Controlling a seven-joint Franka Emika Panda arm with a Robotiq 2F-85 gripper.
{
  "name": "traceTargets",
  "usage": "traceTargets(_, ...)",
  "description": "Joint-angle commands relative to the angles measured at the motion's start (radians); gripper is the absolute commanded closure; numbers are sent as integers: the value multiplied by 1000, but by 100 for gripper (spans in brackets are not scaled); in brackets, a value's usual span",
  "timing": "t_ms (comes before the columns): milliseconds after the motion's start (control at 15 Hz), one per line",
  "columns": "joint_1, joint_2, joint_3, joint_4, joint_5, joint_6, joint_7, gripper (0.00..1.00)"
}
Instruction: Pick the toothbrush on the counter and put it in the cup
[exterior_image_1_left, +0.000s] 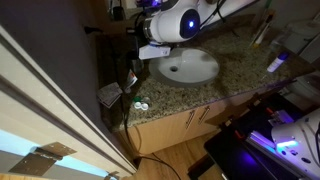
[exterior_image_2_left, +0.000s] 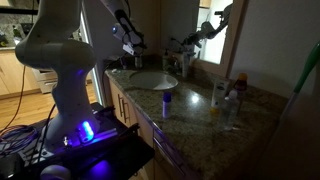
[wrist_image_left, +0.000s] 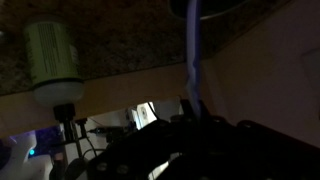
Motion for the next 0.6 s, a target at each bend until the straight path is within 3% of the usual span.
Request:
traceTargets(0,-136,-46,127,-92,216,39,-234,62)
traceTargets(67,-27,-55,-8,-109,319,82,-283,54)
traceTargets(200,-63,-91,24,-178,502,64,-458,40)
traceTargets(267,-175,-104,156,-200,557,22,-540,34)
traceTargets(467,-252,-122,251,-270,831,32,-768,12)
traceTargets(533,-308,-125,315,-295,920,38,-847,5)
